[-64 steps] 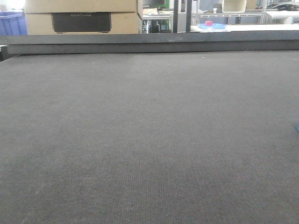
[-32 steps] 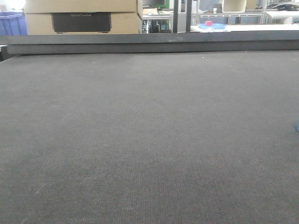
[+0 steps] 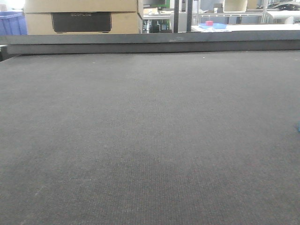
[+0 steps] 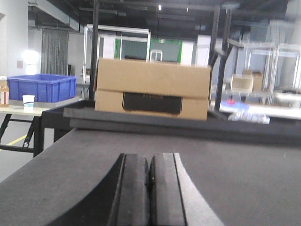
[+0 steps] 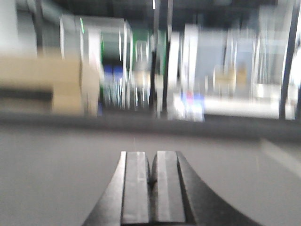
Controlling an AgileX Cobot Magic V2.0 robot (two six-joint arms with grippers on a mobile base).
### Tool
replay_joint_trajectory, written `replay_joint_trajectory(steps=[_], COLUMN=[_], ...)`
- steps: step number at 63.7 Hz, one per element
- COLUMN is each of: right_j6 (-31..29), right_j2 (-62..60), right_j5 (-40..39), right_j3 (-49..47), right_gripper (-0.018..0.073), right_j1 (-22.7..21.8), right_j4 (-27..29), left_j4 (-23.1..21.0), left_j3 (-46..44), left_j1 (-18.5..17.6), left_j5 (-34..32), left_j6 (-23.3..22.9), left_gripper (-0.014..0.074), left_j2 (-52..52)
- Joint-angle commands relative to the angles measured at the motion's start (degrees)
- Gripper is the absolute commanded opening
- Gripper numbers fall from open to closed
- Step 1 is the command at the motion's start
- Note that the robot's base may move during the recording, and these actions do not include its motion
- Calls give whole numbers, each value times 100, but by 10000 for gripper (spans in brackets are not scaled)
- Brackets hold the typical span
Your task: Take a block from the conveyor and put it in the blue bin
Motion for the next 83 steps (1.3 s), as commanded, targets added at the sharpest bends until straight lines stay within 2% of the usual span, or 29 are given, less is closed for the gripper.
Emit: replay_joint_trajectory(steps=[1, 16, 28, 36, 41, 48, 55, 73, 83], right_j6=[-17, -17, -17, -17, -17, -17, -17, -17, -17], right_j2=[25, 31, 840, 1632, 2194, 2899, 3604, 4877, 5341], right_j5=[-806, -229, 390, 1152, 2145, 3566, 4542, 5442, 6156], right_j3=[-24, -1015, -2289, -3222, -3972, -4902, -5515, -5685, -5685], right_gripper=[-162, -162, -162, -162, -162, -162, -162, -162, -162], right_j1=[24, 24, 24, 24, 24, 24, 24, 24, 24], right_j4=[-13, -13, -13, -13, 51, 120, 80, 7, 7], left_j4=[-376, -464, -375, -330, -279, -267, -255, -255, -255], left_j3=[-32, -1035, -2336, -3386, -4188, -5141, -5901, -6450, -6450], left_j1=[31, 31, 31, 31, 31, 31, 31, 31, 31], left_j5=[-216, -190, 107, 1119, 2236, 3472, 4363, 5751, 5834], left_j6=[-5, -5, -5, -5, -5, -5, -5, -5, -5], left_gripper=[-111, -111, -111, -111, -111, -111, -111, -111, -111], left_j2=[13, 13, 868, 1747, 2410, 3193, 3946, 5184, 5626])
